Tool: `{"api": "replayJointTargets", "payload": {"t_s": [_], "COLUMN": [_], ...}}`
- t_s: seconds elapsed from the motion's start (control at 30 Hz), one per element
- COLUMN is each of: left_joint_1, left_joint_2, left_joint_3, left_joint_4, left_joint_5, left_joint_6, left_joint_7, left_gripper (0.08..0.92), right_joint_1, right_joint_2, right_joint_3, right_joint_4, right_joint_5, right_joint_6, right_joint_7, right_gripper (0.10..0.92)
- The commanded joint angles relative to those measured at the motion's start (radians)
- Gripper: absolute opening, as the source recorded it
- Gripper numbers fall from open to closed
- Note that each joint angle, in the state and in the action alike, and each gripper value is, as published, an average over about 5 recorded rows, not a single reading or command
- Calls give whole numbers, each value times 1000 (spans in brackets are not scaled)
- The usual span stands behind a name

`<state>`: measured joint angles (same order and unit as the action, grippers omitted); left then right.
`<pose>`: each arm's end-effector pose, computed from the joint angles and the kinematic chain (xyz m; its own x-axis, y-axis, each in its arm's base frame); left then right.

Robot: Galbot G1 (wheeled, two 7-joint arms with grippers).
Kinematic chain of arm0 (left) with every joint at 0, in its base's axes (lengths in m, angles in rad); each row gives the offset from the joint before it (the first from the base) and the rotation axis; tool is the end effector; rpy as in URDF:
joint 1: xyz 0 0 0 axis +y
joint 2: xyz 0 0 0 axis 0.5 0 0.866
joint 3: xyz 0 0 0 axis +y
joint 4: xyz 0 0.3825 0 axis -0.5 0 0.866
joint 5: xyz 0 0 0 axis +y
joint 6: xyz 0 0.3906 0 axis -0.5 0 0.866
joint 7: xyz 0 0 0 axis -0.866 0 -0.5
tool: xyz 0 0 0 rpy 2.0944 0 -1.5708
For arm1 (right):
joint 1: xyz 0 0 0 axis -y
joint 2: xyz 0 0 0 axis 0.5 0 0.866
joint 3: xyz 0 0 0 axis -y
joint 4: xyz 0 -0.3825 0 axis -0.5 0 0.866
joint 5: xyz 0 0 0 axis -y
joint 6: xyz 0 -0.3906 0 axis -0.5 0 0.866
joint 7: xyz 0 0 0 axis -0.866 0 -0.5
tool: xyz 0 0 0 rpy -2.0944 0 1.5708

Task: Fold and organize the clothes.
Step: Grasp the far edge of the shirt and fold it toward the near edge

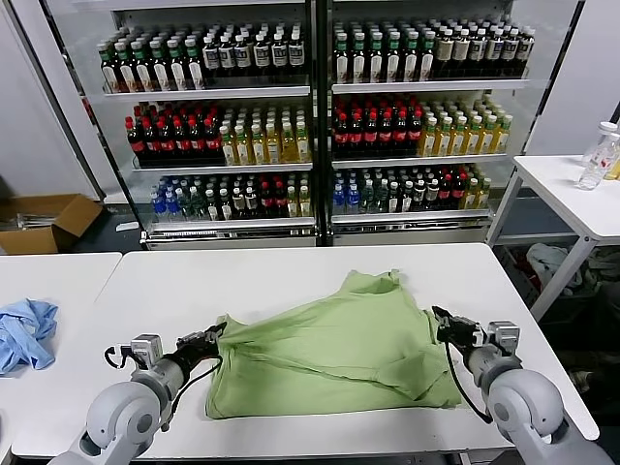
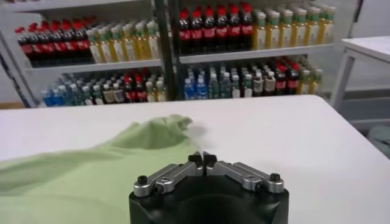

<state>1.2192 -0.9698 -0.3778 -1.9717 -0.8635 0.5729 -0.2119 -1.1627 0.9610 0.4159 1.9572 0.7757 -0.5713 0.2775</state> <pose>0.3130 0.0870 -0.2770 -0.8319 0.2502 0.4954 0.1703 0.9646 -0.2012 0.3325 -0.1029 -0.2552 -0.8933 -0.0980 0.4387 -0.0788 0.9950 0.0617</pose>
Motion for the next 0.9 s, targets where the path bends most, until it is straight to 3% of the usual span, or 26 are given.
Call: {"api": "replayJointTargets", "payload": {"t_s": [0.03, 0.3, 0.6, 0.7, 0.9], "left_joint_1": [31, 40, 36, 38, 40], "left_joint_2": [-1, -15, -17, -17, -16], "left_joint_3": [0, 8, 7, 9, 10], "left_joint_4": [-20, -15, -19, -21, -22], "left_joint_5": [31, 54, 56, 56, 55], "left_joint_6": [3, 1, 1, 1, 1], "left_joint_7": [6, 12, 12, 13, 15], "left_gripper": [86, 86, 86, 86, 86], "right_joint_1": [137, 553, 693, 706, 713], "right_joint_2": [29, 141, 221, 239, 255], "right_joint_3": [-75, -305, -375, -371, -366], "right_joint_4": [-78, -408, -645, -698, -758], "right_joint_5": [-2, 160, 232, 258, 309], "right_joint_6": [-7, -9, -10, -10, -10], "right_joint_7": [54, 139, 166, 172, 199], "right_gripper": [267, 500, 750, 737, 565]}}
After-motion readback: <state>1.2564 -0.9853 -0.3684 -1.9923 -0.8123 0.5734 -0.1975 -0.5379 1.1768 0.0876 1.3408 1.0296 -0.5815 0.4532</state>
